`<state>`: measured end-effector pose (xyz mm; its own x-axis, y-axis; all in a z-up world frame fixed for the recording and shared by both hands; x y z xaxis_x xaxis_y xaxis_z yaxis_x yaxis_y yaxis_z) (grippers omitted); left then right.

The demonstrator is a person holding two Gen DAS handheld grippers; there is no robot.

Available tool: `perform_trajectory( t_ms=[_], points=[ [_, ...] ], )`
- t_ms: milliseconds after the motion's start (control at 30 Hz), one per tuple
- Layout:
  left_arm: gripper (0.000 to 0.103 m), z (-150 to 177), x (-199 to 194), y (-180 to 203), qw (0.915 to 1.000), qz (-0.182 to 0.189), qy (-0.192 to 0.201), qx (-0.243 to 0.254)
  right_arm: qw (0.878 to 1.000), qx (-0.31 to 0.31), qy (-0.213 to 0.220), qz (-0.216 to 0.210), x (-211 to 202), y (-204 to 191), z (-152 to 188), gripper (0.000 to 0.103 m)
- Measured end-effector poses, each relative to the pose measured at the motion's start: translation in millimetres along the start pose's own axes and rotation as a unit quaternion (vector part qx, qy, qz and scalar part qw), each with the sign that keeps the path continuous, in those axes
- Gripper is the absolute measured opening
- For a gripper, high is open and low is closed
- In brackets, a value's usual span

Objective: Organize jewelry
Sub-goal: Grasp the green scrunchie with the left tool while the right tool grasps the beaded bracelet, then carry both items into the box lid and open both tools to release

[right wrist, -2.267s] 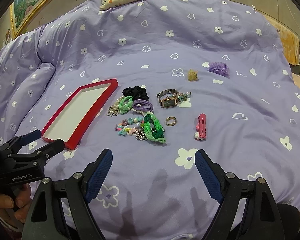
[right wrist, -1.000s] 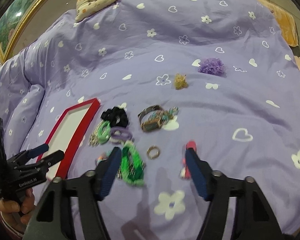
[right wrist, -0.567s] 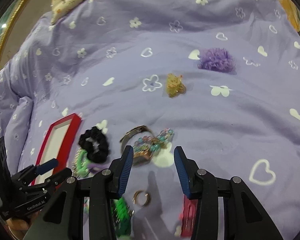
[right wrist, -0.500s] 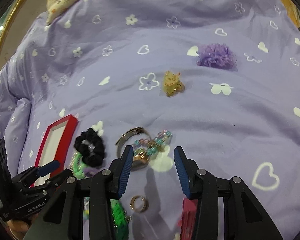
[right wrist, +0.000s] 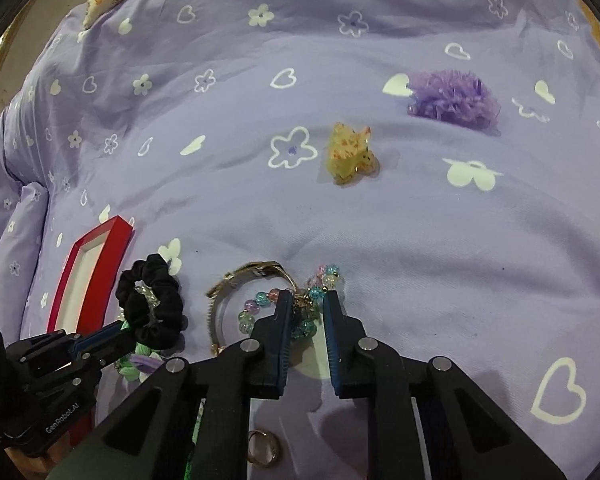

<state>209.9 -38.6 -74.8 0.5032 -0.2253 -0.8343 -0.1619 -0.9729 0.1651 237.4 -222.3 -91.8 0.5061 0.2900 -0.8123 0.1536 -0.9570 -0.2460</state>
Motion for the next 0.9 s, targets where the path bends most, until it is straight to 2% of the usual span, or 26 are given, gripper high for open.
perform_trajectory(
  t_ms=[133, 233, 400, 700, 900],
  points=[
    [0.007, 2, -18, -1, 0.9998, 0.009, 0.016, -0.005, 1.000, 0.004, 0.028, -0.004, -18, -1, -4, 0.014],
    [0.006, 5, -33, -4, 0.9994, 0.016, 0.027, -0.013, 0.999, 0.002, 0.046, -0.011, -34, -5, -6, 0.010],
    [0.006, 7, -60, -13, 0.9981, 0.023, 0.048, -0.030, 0.998, -0.009, 0.059, -0.026, -53, -20, -9, 0.010],
    [0.006, 20, -101, -60, 0.9941, 0.006, 0.078, -0.075, 0.994, -0.038, 0.077, -0.073, -77, -77, -9, 0.010],
    [0.006, 33, -118, -99, 0.9899, -0.014, 0.090, -0.109, 0.989, -0.060, 0.074, -0.111, -77, -121, -7, 0.010]
  ],
)
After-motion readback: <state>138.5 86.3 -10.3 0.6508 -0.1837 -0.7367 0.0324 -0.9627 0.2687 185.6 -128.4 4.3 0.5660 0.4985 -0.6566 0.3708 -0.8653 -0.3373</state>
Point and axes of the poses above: each gripper's, at about its wrist camera, not at the fingertips, and x roughly the way its jaws point, y to its right, z to its underside, the point moved 4 cm from there along x, roughly the way its jaws point, and after that the axes turned 4 degrees about -x, right-handed, at the moved point
